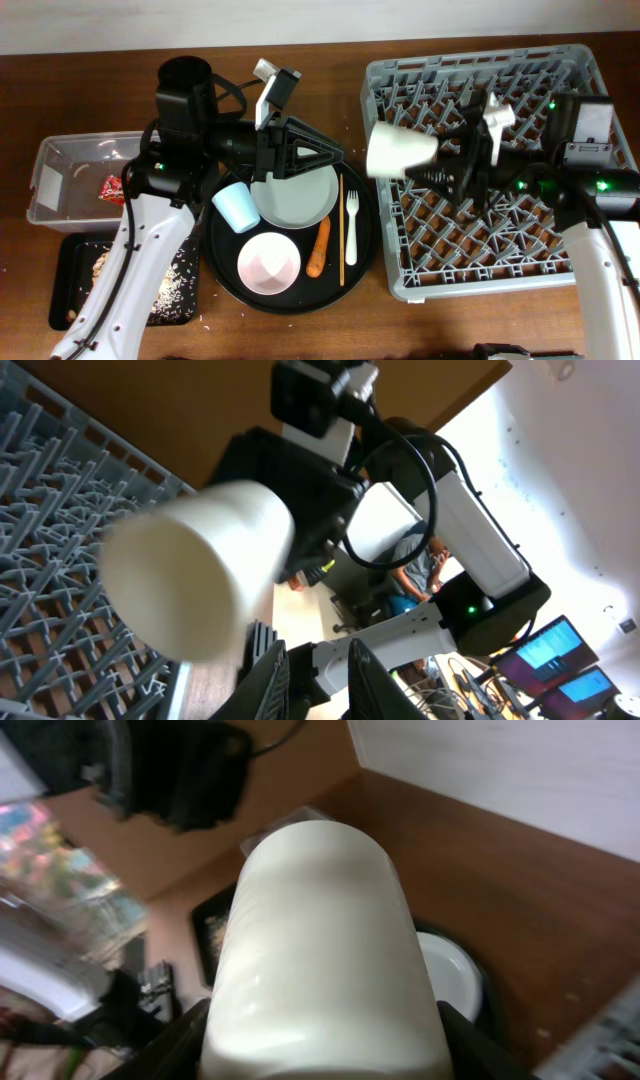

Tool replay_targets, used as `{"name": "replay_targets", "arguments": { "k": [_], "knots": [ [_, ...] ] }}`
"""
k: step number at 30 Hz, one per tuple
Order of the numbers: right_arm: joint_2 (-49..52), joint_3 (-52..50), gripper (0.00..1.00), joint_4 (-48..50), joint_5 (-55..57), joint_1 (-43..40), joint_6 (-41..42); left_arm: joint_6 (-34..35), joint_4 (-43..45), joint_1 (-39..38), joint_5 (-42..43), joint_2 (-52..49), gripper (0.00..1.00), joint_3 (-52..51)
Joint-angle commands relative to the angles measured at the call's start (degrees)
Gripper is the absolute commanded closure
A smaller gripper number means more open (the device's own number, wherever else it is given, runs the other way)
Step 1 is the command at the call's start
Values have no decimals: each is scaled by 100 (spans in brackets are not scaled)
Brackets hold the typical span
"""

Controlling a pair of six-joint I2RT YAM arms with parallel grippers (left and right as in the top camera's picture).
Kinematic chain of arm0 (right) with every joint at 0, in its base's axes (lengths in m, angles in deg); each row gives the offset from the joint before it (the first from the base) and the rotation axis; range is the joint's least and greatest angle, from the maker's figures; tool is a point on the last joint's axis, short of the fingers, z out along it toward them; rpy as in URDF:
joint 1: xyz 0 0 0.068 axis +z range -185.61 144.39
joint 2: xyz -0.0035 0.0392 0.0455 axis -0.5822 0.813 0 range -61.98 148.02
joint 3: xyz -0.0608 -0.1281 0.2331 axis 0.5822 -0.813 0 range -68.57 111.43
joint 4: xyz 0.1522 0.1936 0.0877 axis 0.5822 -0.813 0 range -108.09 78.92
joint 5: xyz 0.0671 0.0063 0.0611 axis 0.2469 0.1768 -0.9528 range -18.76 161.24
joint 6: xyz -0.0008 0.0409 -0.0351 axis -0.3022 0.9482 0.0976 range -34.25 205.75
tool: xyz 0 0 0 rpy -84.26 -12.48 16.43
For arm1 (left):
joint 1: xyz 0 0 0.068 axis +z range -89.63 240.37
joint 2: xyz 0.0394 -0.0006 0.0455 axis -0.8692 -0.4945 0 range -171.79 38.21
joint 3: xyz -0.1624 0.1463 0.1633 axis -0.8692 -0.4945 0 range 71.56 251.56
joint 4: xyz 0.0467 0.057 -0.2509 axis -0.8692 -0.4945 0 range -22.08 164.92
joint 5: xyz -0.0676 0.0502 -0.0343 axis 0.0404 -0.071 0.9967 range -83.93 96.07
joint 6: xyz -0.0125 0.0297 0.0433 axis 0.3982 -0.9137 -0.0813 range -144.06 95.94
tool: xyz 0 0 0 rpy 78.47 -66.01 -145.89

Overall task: Sort waste into correct bins and load items into the dishwasher rack
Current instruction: 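Place the white cup upside down in the rack with the right gripper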

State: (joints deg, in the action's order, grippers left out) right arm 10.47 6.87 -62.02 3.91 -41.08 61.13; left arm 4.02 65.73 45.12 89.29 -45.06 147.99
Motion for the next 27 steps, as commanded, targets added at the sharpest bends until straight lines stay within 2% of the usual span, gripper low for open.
{"name": "replay_targets", "arguments": {
  "k": [1, 6, 9, 11, 13, 17, 22, 24, 27],
  "knots": [
    [4, 85, 49, 498, 1676, 20, 1419, -35, 15, 4, 101, -9, 80, 109],
    [4, 557, 49, -50, 4048, 20, 1794, -247, -291, 2, -382, -9, 81, 109],
    [4, 715, 48, -474, 5276, 20, 2100, -894, -1198, 2, -1137, -9, 81, 109],
    [98, 713, 49, -675, 5823, 20, 2286, -1154, -2105, 2, -2146, -9, 81, 109],
    [310, 713, 49, -866, 6137, 20, 2365, -1152, -2841, 2, -3307, -9, 81, 109],
    [857, 713, 49, -1427, 6203, 20, 2557, -1147, -3713, -85, -5206, -9, 81, 109],
    [1397, 713, 52, -1884, 6212, 20, 2704, -1150, -3995, -358, -6100, -9, 81, 107],
    [1644, 713, 53, -2129, 6572, 20, 2706, -1147, -4092, -426, -6419, -9, 81, 107],
    [1777, 713, 53, -2306, 6795, 20, 2706, -1147, -4116, -426, -6485, -9, 81, 107]
  ]
}}
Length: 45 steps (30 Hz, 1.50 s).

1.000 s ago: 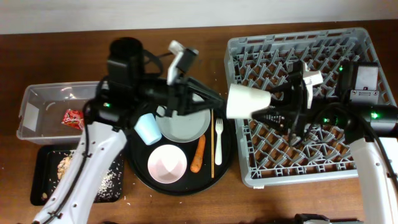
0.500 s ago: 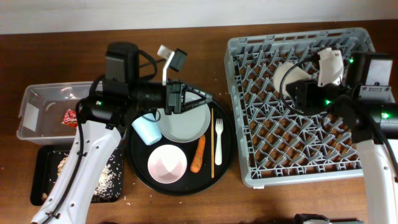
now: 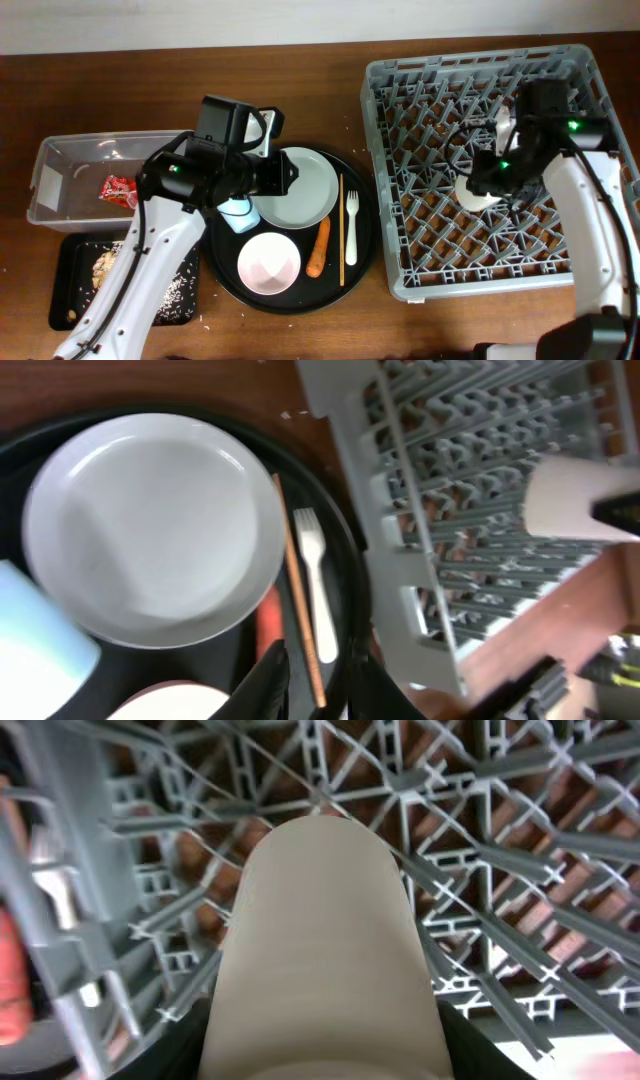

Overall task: Sort waste into correct bins and load items into the dishwasher rack
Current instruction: 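Place the white cup upside down in the rack with the right gripper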

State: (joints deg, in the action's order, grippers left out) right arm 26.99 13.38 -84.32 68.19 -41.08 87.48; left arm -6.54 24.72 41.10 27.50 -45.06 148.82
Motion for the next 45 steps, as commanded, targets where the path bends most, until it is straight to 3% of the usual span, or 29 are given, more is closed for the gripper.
{"name": "replay_targets", "arguments": {
  "k": [1, 30, 32, 33, 36, 37, 39, 41, 45],
  "knots": [
    [142, 59, 53, -92, 376, 20, 70, -92, -17, -24, -306, -9, 81, 24],
    [153, -691, 52, 647, 177, 22, 70, -92, -155, -24, -376, -9, 75, 24],
    [153, -789, 42, 730, 177, 22, 70, -92, -153, -24, -391, -9, 75, 24],
    [153, -870, 30, 776, 175, 22, 70, -92, -153, -24, -391, -9, 75, 24],
    [151, -898, 11, 793, 168, 22, 70, -94, -153, -24, -391, -9, 75, 24],
    [151, -861, 10, 782, 133, 22, 68, -94, -155, -24, -391, -9, 76, 26],
    [151, -431, 7, 507, 111, 20, 68, -92, -157, -22, -605, 28, 87, 42],
    [149, 210, 6, 57, 42, 22, 66, -92, -264, -17, -1154, 190, 87, 223],
    [149, 1394, 1, -772, -319, 22, 68, -190, -595, -15, -2660, 369, 69, 511]
  ]
}}
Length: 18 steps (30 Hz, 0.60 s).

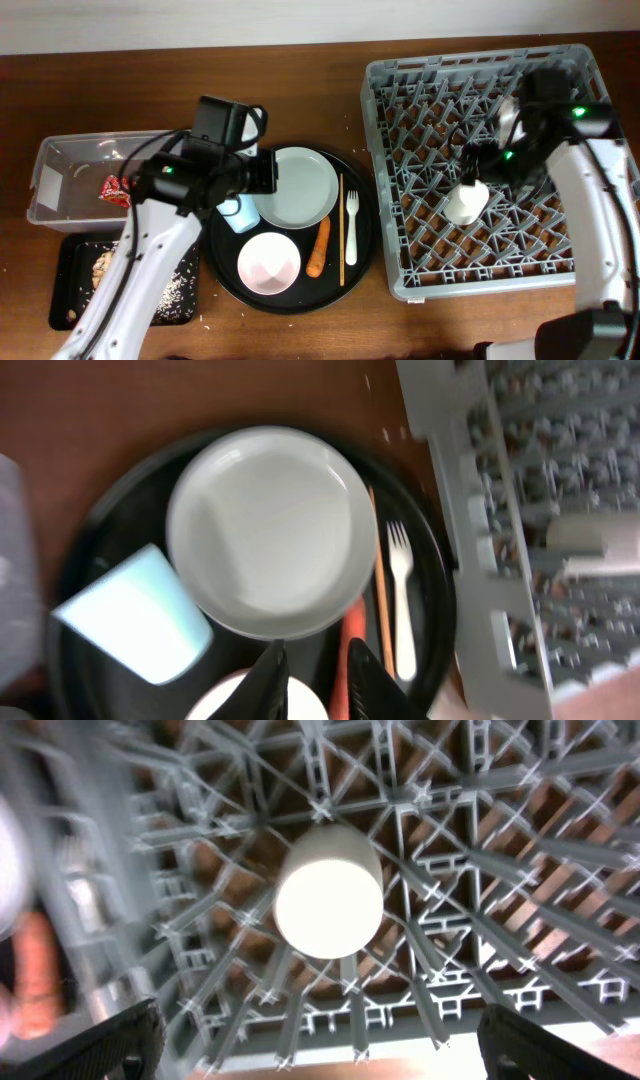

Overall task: Sort waste into correct bins and load items into the dishwasher rack
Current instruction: 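Place the white cup upside down in the rack with the right gripper, then grasp the light-blue cup with the left gripper and lift it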

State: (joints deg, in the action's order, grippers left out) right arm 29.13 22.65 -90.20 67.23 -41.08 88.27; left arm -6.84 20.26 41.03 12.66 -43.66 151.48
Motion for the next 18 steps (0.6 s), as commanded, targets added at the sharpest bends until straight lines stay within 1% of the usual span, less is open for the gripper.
{"name": "replay_targets", "arguments": {
  "k": [1, 2, 4, 6, 9, 10, 12, 13, 15, 18],
  "knots": [
    [-70, 474, 1, -188, -223, 20, -11, -175, -210, 0, -1274, 188, 68, 245],
    [-66, 466, 1, -190, -221, 22, -11, -282, -247, 0, -1290, 107, 63, 240],
    [-63, 463, 1, -188, -221, 20, -11, -863, -195, 0, -1445, -229, 55, 240],
    [-63, 463, 1, -188, -221, 20, -11, -1443, -129, 59, -1462, -573, 55, 240],
    [-63, 463, 1, -188, -221, 22, -11, -1961, -90, 479, -1432, -1185, 54, 240],
    [-63, 463, 1, -188, -221, 22, -11, -2068, -98, 605, -1419, -1397, 50, 240],
    [-63, 463, 1, -188, -221, 20, -11, -2223, -98, 809, -1051, -1698, 48, 240],
    [-63, 463, 1, -188, -221, 22, -11, -2487, -111, 966, -503, -1878, 45, 240],
    [-63, 463, 1, -190, -221, 20, -11, -2815, -166, 1139, 140, -2037, 41, 240],
    [-63, 463, 1, -188, -221, 20, -11, -2850, -205, 1255, 267, -2227, 37, 240]
  ]
}}
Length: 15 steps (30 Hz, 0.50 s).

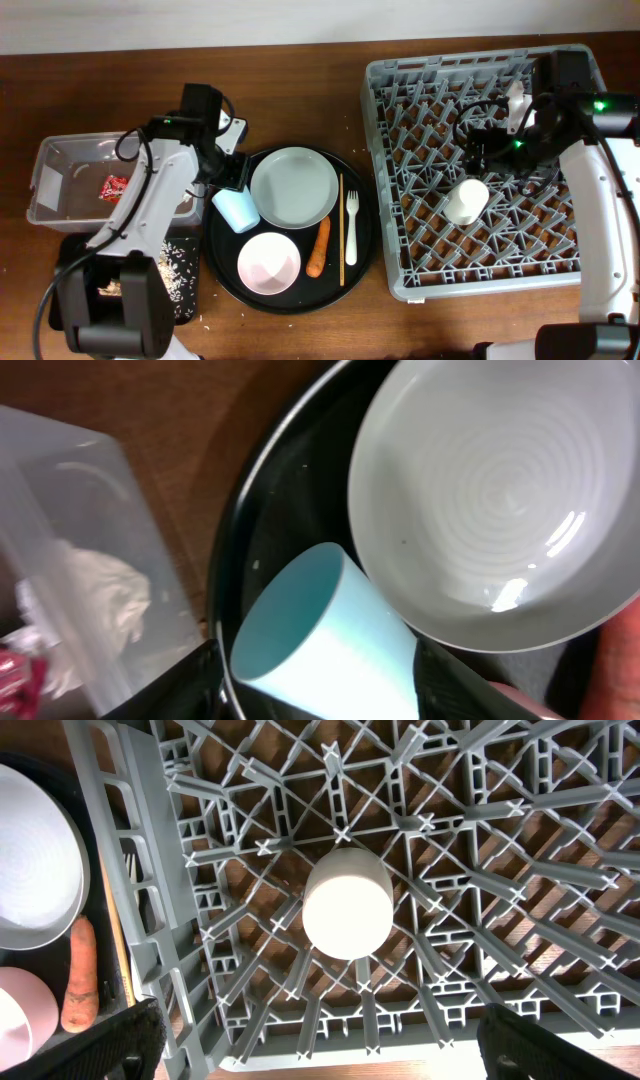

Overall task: Sort waste into correct bins and load items into the dishwasher rack
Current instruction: 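Grasp the light-blue cup with the left gripper and lift it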

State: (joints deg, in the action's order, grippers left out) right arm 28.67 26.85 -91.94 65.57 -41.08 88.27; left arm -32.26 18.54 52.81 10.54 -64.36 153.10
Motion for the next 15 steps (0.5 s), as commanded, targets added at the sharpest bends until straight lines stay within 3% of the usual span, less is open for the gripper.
{"name": "replay_targets", "arguments": {
  "k": [1, 11, 14, 15],
  "knots": [
    [-17, 44, 1, -13, -55, 22, -11, -317, -74, 92, 479, -225, 37, 79],
    [-17, 44, 1, -13, -55, 20, -11, -557, -332, 96, 717, -660, 36, 79],
    [-17, 44, 1, -13, -55, 22, -11, -553, -588, 96, 719, -660, 58, 81],
    [-17, 44, 1, -13, -55, 20, -11, -509, -627, 96, 719, -660, 60, 81]
  ]
}}
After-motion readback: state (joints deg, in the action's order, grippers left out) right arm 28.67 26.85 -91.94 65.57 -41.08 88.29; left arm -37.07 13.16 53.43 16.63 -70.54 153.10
